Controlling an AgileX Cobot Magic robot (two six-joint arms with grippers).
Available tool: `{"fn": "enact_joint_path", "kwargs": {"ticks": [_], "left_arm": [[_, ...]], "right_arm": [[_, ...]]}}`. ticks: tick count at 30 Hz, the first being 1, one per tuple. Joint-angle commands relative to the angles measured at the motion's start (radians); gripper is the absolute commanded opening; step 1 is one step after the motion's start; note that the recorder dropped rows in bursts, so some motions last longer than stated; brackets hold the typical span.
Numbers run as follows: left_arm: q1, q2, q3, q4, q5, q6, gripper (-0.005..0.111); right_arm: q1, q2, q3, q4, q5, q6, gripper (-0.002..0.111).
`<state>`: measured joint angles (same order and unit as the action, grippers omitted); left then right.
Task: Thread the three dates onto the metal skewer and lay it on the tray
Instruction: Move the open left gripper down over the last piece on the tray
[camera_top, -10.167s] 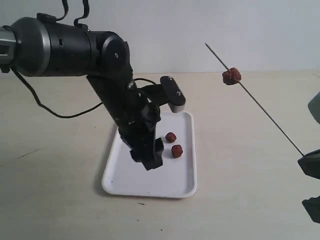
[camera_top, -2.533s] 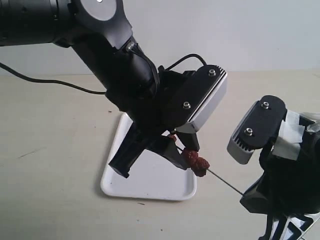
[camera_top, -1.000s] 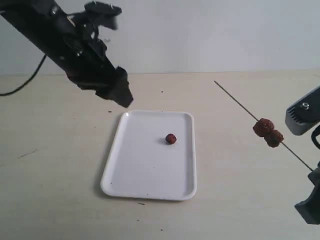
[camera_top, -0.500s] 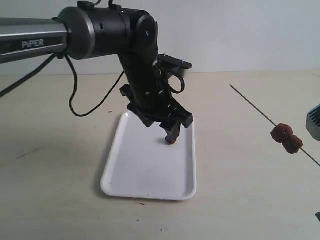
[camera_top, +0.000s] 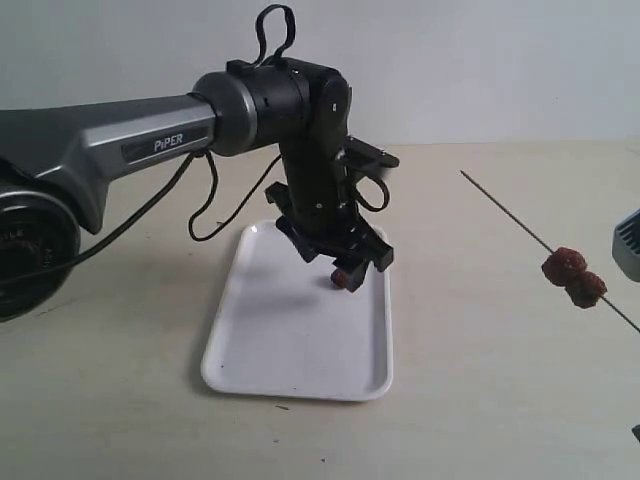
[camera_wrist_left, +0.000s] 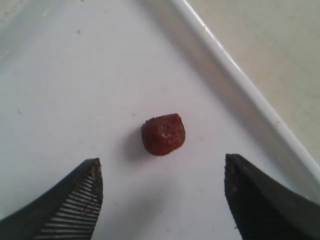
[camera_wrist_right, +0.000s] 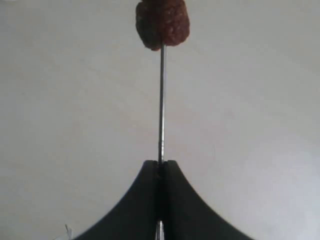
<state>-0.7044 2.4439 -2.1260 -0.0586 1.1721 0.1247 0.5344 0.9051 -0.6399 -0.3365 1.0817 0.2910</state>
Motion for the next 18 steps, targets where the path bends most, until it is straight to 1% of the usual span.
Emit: {"fn": "enact_joint_path", "kwargs": {"ticks": [1,6,13,18], "left_arm": [[-0.004,0.027,-0.036,0.035,0.020,0.023,0.068],[-0.006,0.053,-0.040,0.047,0.021,0.025,0.068],[-0.006,0.059,-0.040,0.049,-0.034,0.036,0.068],[-0.006,0.064,-0.040,0.049,-0.040,0.055,0.068]], "right_arm": [[0.000,-0.009,-0.006,-0.011,0.000,0.002,0.000],[0.000,-0.009,-0.006,-0.011,0.002,0.002,0.000],[0.000,-0.009,-0.006,-0.011,0.004,0.002,0.000],[0.000,-0.009,-0.006,-0.011,0.004,0.002,0.000]]}}
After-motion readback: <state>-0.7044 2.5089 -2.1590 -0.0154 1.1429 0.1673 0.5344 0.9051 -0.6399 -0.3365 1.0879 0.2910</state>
